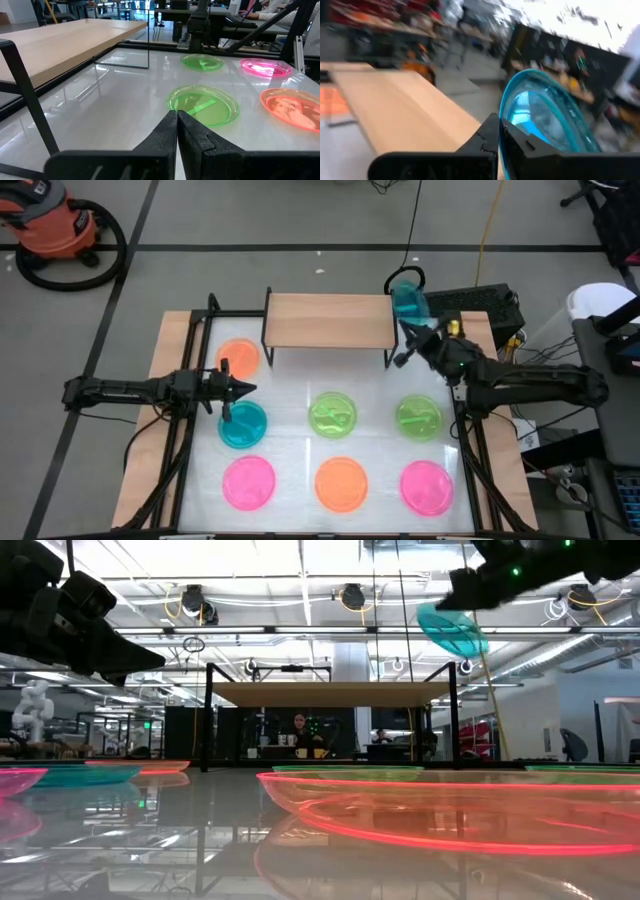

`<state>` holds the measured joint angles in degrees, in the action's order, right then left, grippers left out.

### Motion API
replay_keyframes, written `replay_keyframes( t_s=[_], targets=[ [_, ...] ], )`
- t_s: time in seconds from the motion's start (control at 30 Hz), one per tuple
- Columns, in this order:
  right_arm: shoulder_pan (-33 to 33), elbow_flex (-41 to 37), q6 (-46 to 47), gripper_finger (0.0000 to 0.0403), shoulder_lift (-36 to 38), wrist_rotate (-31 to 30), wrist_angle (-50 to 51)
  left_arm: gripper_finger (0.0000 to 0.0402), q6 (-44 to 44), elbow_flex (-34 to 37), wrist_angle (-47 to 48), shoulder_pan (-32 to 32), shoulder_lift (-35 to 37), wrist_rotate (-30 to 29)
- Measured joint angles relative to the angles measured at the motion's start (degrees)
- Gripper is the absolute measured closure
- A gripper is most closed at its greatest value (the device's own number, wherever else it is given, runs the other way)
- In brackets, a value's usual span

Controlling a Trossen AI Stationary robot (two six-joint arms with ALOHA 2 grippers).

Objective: Place and stack plates onto a shelf
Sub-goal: Put the top blue plate on the shelf

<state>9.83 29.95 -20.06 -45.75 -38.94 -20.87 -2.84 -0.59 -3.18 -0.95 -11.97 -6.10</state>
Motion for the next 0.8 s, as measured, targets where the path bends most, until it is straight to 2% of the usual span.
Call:
replay_keyframes(
  t_s=[0.23,0.5,0.8],
  targets=[
    [-3.0,5.0,-6.6,0.0403,-10.2,9.1,-0.4,0.0382,0.0,0.0,0.0,0.0,0.0,0.0],
    [-1.8,7.2,-8.3,0.0403,-21.6,12.4,-0.2,0.0382,0.0,0.0,0.0,0.0,0.0,0.0],
    [1.9,7.2,-7.6,0.0403,-27.9,13.7,-1.5,0.0382,0.0,0.0,0.0,0.0,0.0,0.0]
  ],
)
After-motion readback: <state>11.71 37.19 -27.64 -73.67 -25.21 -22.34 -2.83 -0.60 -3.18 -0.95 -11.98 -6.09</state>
